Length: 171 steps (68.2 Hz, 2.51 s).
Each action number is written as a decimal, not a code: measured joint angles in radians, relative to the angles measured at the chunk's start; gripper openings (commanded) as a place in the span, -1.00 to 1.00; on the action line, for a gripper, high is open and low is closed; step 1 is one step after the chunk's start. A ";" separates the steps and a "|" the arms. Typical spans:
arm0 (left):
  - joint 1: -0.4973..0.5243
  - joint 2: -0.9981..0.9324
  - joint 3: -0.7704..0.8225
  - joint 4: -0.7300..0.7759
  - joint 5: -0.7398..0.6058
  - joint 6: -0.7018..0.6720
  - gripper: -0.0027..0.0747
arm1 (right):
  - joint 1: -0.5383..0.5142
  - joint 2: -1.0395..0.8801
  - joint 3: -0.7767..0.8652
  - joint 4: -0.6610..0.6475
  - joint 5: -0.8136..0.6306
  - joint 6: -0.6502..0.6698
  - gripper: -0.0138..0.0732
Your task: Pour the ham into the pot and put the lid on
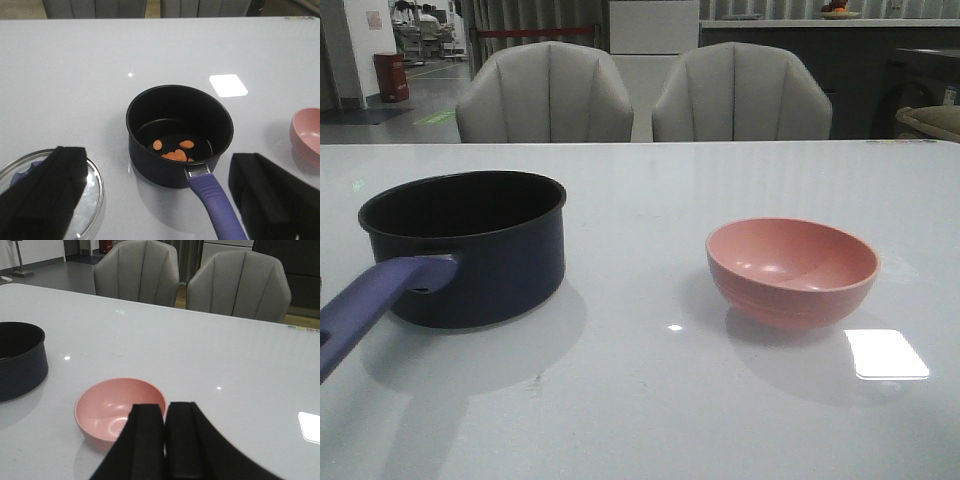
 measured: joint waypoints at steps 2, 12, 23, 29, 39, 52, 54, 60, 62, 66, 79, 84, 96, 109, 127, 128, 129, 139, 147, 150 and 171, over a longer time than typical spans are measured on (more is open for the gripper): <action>0.013 0.048 -0.023 0.000 0.002 -0.010 0.69 | 0.000 0.000 0.000 0.000 0.000 0.000 -0.32; 0.114 0.232 -0.125 0.000 0.046 -0.023 0.69 | 0.000 0.000 0.000 0.000 0.000 0.000 -0.32; 0.265 0.423 -0.234 -0.013 0.164 -0.027 0.69 | 0.000 0.000 0.000 0.000 0.000 0.000 -0.32; 0.332 0.530 -0.287 -0.014 0.221 -0.022 0.69 | 0.000 0.000 0.000 0.000 0.000 0.000 -0.32; 0.391 0.679 -0.370 -0.015 0.304 0.001 0.69 | 0.000 0.000 0.000 0.000 0.000 0.000 -0.32; 0.397 0.866 -0.482 -0.019 0.397 0.039 0.69 | 0.000 0.000 0.000 0.000 0.000 -0.001 -0.32; 0.397 0.891 -0.503 -0.019 0.407 0.039 0.69 | 0.000 0.000 0.000 0.000 0.000 -0.001 -0.32; 0.397 0.968 -0.552 -0.021 0.433 0.045 0.69 | 0.000 0.000 0.000 0.000 0.000 -0.001 -0.32; 0.397 0.990 -0.572 -0.019 0.447 0.049 0.69 | 0.000 0.000 0.000 0.000 0.000 -0.001 -0.32; 0.397 1.038 -0.605 -0.017 0.473 0.063 0.69 | 0.000 0.000 0.000 0.000 0.000 -0.001 -0.32; 0.397 1.161 -0.683 -0.016 0.528 0.088 0.69 | 0.000 0.000 0.000 0.000 0.000 -0.001 -0.32; 0.397 1.191 -0.700 -0.016 0.538 0.095 0.69 | 0.000 0.000 0.000 0.000 0.000 -0.001 -0.32; 0.407 1.250 -0.716 -0.016 0.547 0.097 0.69 | 0.000 0.000 0.000 0.000 0.000 -0.001 -0.32; 0.429 1.288 -0.720 -0.018 0.548 0.102 0.68 | 0.000 0.000 0.000 0.000 0.000 -0.001 -0.32; 0.433 1.302 -0.730 -0.026 0.548 0.126 0.21 | 0.000 0.000 0.000 0.000 0.000 -0.001 -0.32; 0.433 1.302 -0.730 -0.027 0.548 0.126 0.17 | 0.000 0.000 0.000 0.000 0.000 -0.001 -0.32; 0.433 1.302 -0.730 -0.027 0.548 0.126 0.13 | 0.000 0.000 0.000 0.000 0.000 -0.001 -0.32; 0.433 1.302 -0.731 -0.027 0.546 0.131 -0.08 | 0.000 0.000 0.000 0.000 0.000 -0.001 -0.32; 0.433 1.302 -0.731 -0.027 0.546 0.131 -0.08 | 0.000 0.000 0.000 0.000 0.000 -0.001 -0.32; 0.433 1.302 -0.731 -0.027 0.546 0.131 -0.08 | 0.000 0.000 0.000 0.000 0.000 -0.001 -0.32; 0.433 1.294 -0.733 -0.029 0.517 0.131 -0.08 | 0.000 0.000 0.000 0.000 0.000 -0.001 -0.32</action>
